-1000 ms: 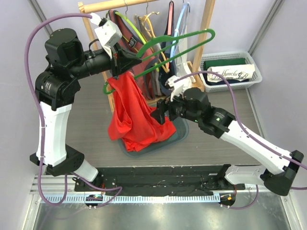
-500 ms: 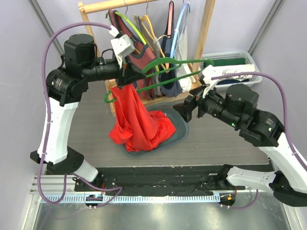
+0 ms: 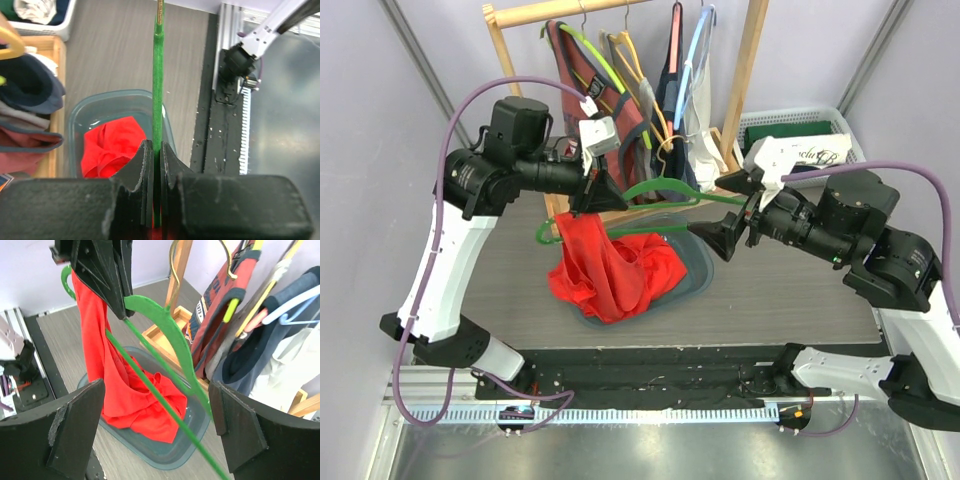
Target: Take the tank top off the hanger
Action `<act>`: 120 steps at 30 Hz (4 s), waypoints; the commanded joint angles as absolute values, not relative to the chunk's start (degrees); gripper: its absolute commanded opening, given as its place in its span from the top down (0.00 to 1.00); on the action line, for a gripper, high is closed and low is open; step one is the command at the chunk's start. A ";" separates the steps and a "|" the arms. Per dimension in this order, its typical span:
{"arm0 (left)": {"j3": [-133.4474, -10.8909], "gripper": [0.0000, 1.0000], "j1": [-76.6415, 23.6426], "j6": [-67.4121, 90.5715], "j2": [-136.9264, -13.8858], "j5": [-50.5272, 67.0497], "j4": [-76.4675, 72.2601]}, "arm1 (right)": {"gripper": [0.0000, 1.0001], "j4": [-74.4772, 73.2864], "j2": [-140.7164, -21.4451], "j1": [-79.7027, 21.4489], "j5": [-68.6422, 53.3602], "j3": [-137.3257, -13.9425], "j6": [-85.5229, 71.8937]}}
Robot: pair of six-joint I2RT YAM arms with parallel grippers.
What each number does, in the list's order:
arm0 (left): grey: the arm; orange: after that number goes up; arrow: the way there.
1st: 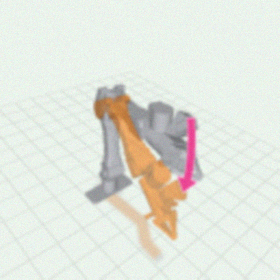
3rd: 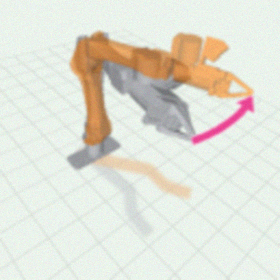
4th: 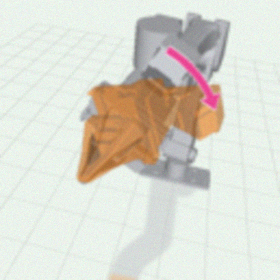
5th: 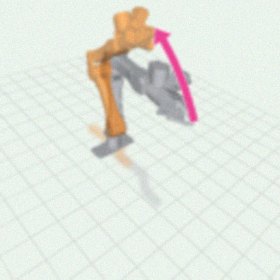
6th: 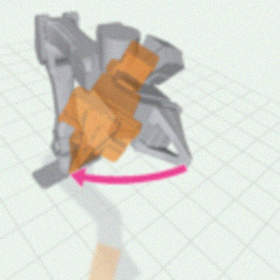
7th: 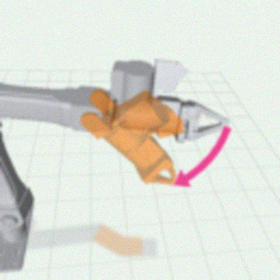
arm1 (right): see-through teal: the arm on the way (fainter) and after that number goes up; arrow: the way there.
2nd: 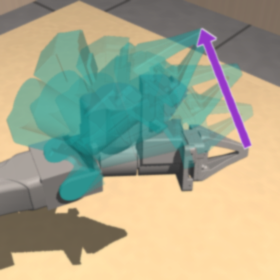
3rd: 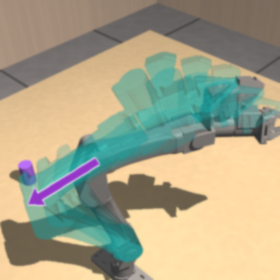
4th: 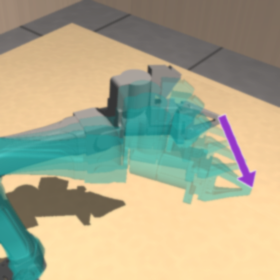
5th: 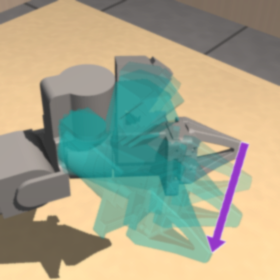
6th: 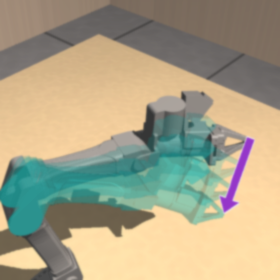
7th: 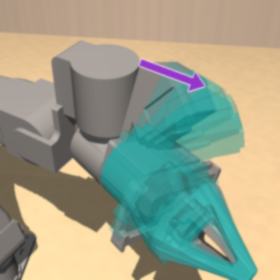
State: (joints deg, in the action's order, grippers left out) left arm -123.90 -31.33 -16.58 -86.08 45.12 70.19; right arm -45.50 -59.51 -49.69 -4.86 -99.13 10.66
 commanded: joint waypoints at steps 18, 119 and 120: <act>-124.10 1.00 -33.13 -28.56 -82.26 56.16 78.92 | 0.54 -38.23 -64.34 -49.57 -16.34 -93.96 13.10; -101.88 1.00 -45.79 -19.34 -75.33 1.30 51.85 | 0.99 -57.83 -37.53 -49.66 6.33 -95.62 1.93; -100.65 1.00 -45.70 -19.07 -74.97 1.84 51.94 | 0.99 -57.75 -37.44 -49.66 6.68 -95.80 2.11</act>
